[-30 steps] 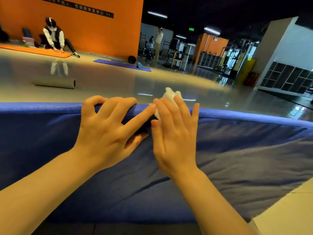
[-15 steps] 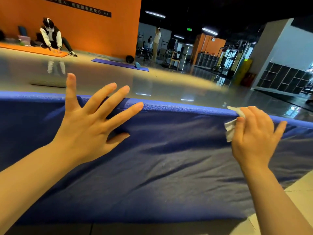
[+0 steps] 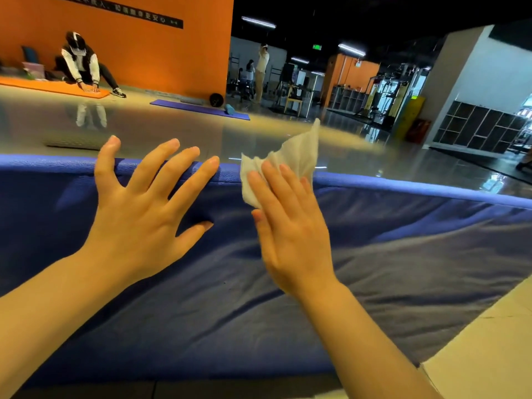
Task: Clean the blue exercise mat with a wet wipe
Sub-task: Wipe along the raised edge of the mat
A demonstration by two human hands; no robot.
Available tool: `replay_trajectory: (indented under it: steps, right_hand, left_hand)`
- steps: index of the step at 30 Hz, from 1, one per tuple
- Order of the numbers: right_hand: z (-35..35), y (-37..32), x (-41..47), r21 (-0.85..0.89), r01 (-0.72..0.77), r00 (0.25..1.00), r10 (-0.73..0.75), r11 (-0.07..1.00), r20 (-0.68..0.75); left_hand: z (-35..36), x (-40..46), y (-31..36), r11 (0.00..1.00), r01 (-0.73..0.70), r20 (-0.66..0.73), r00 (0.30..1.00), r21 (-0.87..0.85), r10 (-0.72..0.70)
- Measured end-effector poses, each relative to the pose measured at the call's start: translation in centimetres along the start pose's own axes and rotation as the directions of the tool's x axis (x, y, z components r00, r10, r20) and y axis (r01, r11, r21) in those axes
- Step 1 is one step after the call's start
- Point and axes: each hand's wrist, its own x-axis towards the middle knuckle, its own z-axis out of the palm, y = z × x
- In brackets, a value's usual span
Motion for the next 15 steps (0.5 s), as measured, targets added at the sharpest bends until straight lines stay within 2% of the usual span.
replay_trajectory:
  steps: [3, 7, 10, 13, 15]
  right_hand:
    - [-0.7, 3.0, -0.2, -0.13, -0.009, 1.0, 0.01, 0.991, 0.007]
    - [-2.6, 7.8, -1.1, -0.199, -0.271, 0.963, 0.262, 0.942, -0.072]
    - [-4.2, 10.6, -1.9, -0.269, -0.397, 0.918, 0.388, 0.878, -0.088]
    - [-4.2, 10.2, -2.0, -0.243, -0.455, 0.89, 0.443, 0.857, -0.106]
    - [-3.6, 8.6, -1.3, -0.208, -0.444, 0.896, 0.43, 0.871, -0.113]
  left_hand:
    - [-0.1, 0.2, -0.8, 0.999, -0.039, 0.034, 0.999, 0.001, 0.039]
    - [-0.2, 0.3, -1.1, 0.998, -0.067, 0.051, 0.996, -0.017, 0.067]
    - [-0.2, 0.4, -1.2, 0.997, -0.075, 0.055, 0.996, -0.018, 0.075]
    - [-0.2, 0.4, -1.3, 0.997, -0.081, 0.053, 0.995, -0.016, 0.082]
    - [-0.2, 0.4, -1.3, 0.997, -0.076, 0.051, 0.996, -0.017, 0.077]
